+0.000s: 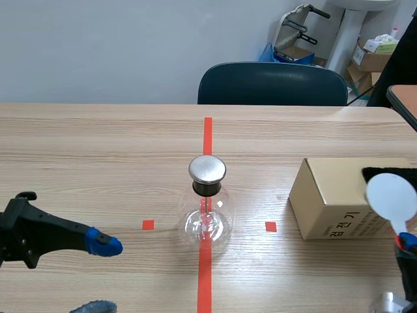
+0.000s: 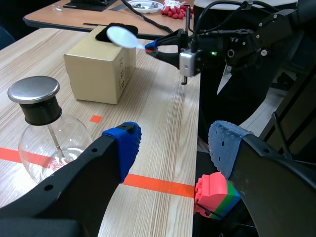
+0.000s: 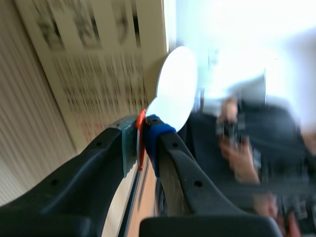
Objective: Do the electroscope experiment
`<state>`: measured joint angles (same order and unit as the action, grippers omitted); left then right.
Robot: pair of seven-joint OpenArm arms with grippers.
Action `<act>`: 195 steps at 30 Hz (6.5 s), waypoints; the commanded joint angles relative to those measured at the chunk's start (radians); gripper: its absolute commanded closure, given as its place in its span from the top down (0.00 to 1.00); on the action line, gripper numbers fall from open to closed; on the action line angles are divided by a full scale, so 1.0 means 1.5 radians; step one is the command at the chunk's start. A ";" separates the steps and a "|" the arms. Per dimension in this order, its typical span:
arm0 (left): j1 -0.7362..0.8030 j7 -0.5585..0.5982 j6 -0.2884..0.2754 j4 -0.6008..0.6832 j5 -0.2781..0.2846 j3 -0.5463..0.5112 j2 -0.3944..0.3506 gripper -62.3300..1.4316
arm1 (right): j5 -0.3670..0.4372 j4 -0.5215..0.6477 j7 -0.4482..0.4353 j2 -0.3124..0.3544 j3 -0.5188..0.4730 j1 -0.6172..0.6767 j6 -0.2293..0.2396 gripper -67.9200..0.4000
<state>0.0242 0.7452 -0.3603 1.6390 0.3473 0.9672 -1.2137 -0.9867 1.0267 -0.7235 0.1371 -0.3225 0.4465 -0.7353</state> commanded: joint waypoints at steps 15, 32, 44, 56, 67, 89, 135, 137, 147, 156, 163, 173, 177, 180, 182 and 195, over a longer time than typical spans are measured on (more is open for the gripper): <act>-0.002 0.009 -0.001 0.008 0.005 -0.003 0.002 0.54 | -0.016 0.005 0.113 0.013 -0.005 -0.002 -0.003 0.02; -0.002 0.009 -0.001 0.008 0.005 -0.003 0.002 0.54 | -0.022 0.005 -0.101 0.015 -0.005 -0.002 -0.014 0.02; -0.002 0.009 -0.001 0.008 0.005 -0.003 0.002 0.54 | -0.017 0.005 -0.086 0.013 -0.005 -0.004 -0.026 0.02; -0.004 0.010 0.005 0.008 0.005 -0.003 0.002 0.54 | -0.019 0.005 -0.047 0.014 -0.005 -0.006 -0.025 0.02; -0.004 0.009 0.022 0.008 0.005 -0.003 0.002 0.54 | -0.013 0.005 0.040 0.014 -0.005 -0.006 -0.023 0.02; -0.004 -0.066 0.066 -0.005 -0.003 -0.003 0.053 0.41 | -0.016 0.023 -0.021 0.014 -0.012 -0.008 -0.023 0.02; -0.156 -0.057 0.064 -0.452 -0.062 -0.003 0.389 0.06 | -0.284 0.330 0.540 0.032 0.436 -0.045 0.030 0.02; -0.160 -0.055 0.061 -0.467 -0.068 -0.003 0.398 0.06 | -0.289 0.330 0.561 0.041 0.458 -0.045 0.032 0.02; -0.181 -0.048 0.061 -0.522 -0.070 -0.003 0.429 0.06 | -0.296 0.330 0.621 0.075 0.518 -0.042 0.062 0.02; -0.183 -0.042 0.061 -0.531 -0.070 -0.003 0.434 0.06 | -0.289 0.330 0.636 0.096 0.526 -0.030 0.067 0.02; -0.182 -0.043 0.061 -0.531 -0.070 -0.003 0.434 0.06 | -0.270 0.330 0.636 0.106 0.525 -0.028 0.067 0.02; -0.182 -0.043 0.061 -0.531 -0.070 -0.003 0.434 0.06 | -0.269 0.330 0.636 0.106 0.525 -0.028 0.067 0.02; -0.182 -0.043 0.061 -0.531 -0.070 -0.003 0.434 0.06 | -0.270 0.330 0.636 0.106 0.525 -0.028 0.067 0.02; -0.182 -0.043 0.061 -0.531 -0.070 -0.003 0.434 0.06 | -0.270 0.330 0.636 0.106 0.525 -0.028 0.067 0.02; -0.182 -0.043 0.061 -0.531 -0.070 -0.003 0.434 0.06 | -0.270 0.330 0.636 0.106 0.525 -0.028 0.067 0.02; -0.182 -0.043 0.061 -0.531 -0.070 -0.003 0.433 0.06 | -0.270 0.330 0.636 0.106 0.525 -0.028 0.067 0.02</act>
<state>-0.2440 0.6632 -0.2646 0.8249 0.2356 0.9676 -0.5655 -1.3941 1.5040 0.2256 0.2913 0.4667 0.4110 -0.6243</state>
